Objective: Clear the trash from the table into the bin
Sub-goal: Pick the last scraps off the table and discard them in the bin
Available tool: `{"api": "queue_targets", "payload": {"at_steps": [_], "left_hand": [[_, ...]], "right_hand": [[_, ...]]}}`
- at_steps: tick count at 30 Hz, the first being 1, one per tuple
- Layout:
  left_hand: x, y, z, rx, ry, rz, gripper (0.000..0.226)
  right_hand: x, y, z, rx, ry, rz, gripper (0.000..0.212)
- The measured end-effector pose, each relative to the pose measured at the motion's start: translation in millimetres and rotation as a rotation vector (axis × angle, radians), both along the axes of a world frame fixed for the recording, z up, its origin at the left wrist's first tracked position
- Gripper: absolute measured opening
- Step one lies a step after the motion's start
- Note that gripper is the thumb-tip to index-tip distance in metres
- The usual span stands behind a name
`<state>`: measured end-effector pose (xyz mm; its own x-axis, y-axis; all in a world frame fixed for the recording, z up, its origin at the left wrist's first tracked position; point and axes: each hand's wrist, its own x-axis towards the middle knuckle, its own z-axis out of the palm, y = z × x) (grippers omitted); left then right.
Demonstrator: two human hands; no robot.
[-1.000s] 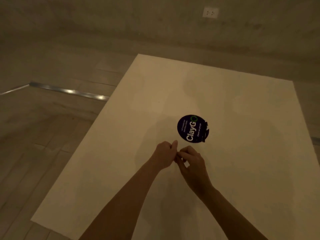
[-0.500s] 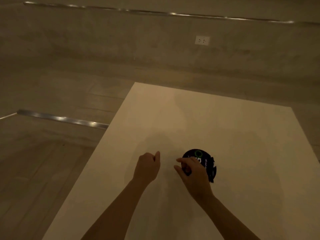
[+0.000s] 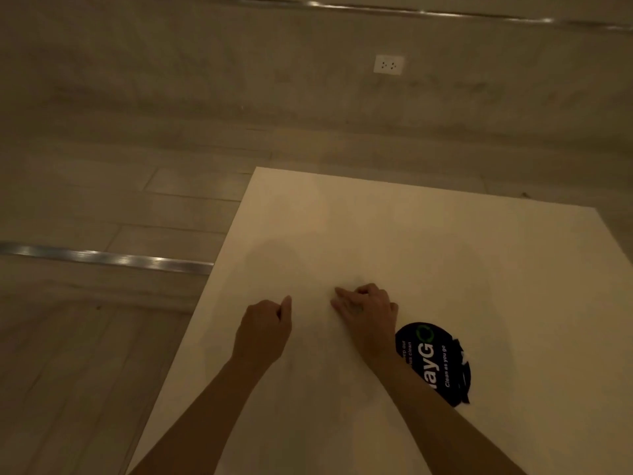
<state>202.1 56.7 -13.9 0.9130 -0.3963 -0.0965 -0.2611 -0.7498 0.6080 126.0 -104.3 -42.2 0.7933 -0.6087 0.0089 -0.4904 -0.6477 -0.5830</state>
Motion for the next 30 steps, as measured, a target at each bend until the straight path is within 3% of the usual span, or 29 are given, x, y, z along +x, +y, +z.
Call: {"api": "queue_targets", "payload": {"at_steps": [8, 14, 21, 30], "left_hand": [[7.8, 1.0, -1.5, -0.028, 0.033, -0.018, 0.060], [10.7, 4.1, -0.8, -0.049, 0.061, -0.004, 0.059], [4.0, -1.2, -13.2, -0.099, 0.124, -0.036, 0.062], [-27.2, -36.5, 5.3, -0.140, 0.438, -0.157, 0.061]], "right_hand": [[15.1, 6.6, -4.7, -0.049, -0.064, -0.077, 0.015], [20.1, 10.0, -3.1, -0.150, -0.058, 0.059, 0.013], [-3.7, 28.8, 18.0, 0.194, -0.202, 0.143, 0.005], [-53.1, 43.8, 32.4, 0.214, -0.238, 0.234, 0.009]]}}
